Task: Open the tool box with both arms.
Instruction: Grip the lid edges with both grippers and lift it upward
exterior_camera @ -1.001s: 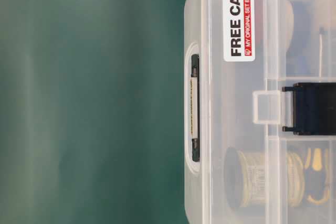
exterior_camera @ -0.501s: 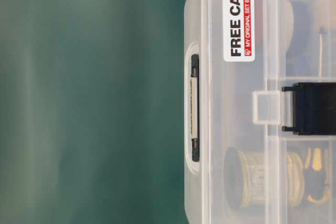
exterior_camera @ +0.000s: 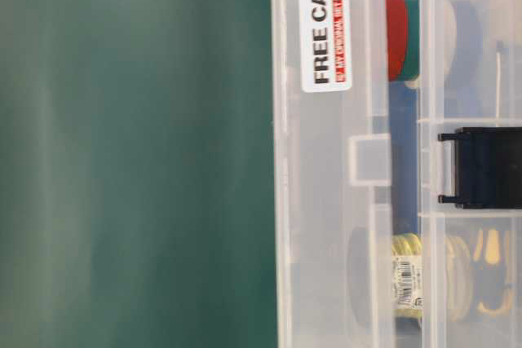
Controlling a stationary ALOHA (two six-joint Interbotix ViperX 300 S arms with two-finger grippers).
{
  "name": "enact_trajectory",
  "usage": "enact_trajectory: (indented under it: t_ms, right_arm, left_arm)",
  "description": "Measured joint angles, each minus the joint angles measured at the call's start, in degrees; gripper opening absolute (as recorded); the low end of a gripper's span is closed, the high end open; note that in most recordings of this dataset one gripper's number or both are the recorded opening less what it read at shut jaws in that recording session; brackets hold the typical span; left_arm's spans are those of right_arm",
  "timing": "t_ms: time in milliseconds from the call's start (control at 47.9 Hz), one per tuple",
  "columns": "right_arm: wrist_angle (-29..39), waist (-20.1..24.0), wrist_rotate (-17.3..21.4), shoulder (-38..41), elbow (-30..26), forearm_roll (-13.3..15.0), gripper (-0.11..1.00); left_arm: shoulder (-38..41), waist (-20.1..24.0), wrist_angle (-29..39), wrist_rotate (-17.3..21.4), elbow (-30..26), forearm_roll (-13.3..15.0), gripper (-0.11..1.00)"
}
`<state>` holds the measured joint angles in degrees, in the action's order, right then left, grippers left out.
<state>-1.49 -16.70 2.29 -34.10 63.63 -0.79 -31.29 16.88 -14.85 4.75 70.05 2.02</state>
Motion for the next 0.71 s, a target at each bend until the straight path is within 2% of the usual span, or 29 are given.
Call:
enact_trajectory:
  t_ms: [230, 334, 459, 709]
  right_arm:
    - [0.0, -0.9, -0.1, -1.5, -0.4, 0.0, 0.85]
    - [0.0, -1.5, -0.1, -1.6, -0.8, 0.0, 0.85]
    - [-0.6, -2.2, -0.1, -1.9, -1.0, 0.0, 0.85]
    - [-1.4, -3.7, -0.2, -2.1, -1.2, 0.1, 0.85]
  left_arm:
    - [-3.6, 2.4, -0.3, 0.3, 0.0, -0.1, 0.91]
    - [-4.5, 3.8, -1.5, 1.7, 0.0, -0.1, 0.91]
    - [-4.8, 4.9, -3.0, 3.5, 0.0, -0.1, 0.91]
    - [-4.8, 5.9, -5.6, 4.1, 0.1, 0.0, 0.91]
